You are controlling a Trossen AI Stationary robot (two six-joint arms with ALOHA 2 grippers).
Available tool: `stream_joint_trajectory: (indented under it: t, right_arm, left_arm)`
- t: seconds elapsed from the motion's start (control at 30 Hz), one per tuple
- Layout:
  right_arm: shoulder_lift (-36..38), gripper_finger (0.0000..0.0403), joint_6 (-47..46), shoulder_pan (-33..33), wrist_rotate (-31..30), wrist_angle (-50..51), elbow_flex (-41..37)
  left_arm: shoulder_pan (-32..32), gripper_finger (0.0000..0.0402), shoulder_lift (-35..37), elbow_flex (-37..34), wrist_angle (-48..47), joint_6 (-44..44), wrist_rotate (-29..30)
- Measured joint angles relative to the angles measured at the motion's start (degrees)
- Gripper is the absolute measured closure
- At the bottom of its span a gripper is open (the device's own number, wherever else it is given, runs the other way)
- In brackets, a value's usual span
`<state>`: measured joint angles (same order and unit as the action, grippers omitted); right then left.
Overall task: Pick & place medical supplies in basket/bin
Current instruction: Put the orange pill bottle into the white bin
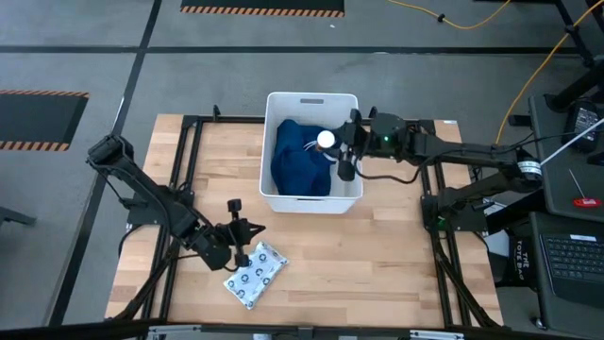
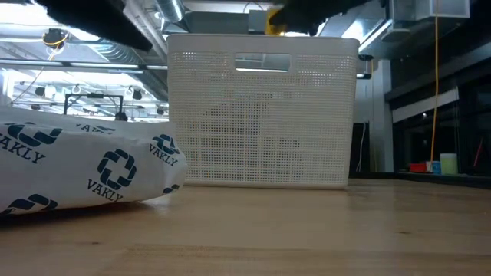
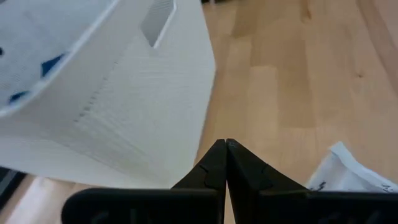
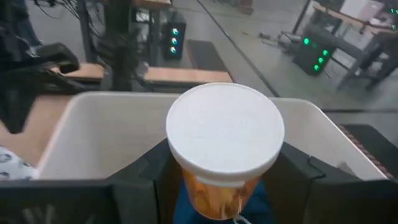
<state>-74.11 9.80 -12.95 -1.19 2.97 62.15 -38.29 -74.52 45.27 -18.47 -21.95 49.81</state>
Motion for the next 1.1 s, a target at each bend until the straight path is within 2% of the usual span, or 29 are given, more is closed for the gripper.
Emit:
stream_joint_trajectory:
  t: [0.13,0.33,0.57,0.97,1.1]
  right_arm:
    - [-0.04,0.0218,2.47,-2.21,0.31,1.9,0.0]
    - [-0.16,0.0218,2.44,-6.5,10.14,1.73,0.0]
    - [-1.79,0.0218,1.3,-9.48,10.32,1.21,0.04]
    - [-9.16,0.0218,-4.23,-13.81,10.4,2.47,0.04]
    - [-11.77,0.0218,-6.23,-14.74,10.36,11.86,4.63]
  left_arm:
    - [-0.67,0.04,0.25,-3.34,5.0,2.04,-3.03]
    - [-0.69,0.04,1.94,-3.42,4.58,5.53,-4.19]
    - [1.11,0.0396,2.6,-3.42,4.54,10.61,-4.49]
    - [5.74,0.0394,2.58,-3.42,4.49,10.75,-4.52]
    - [6.41,0.0396,2.58,-3.42,4.49,10.75,-5.06]
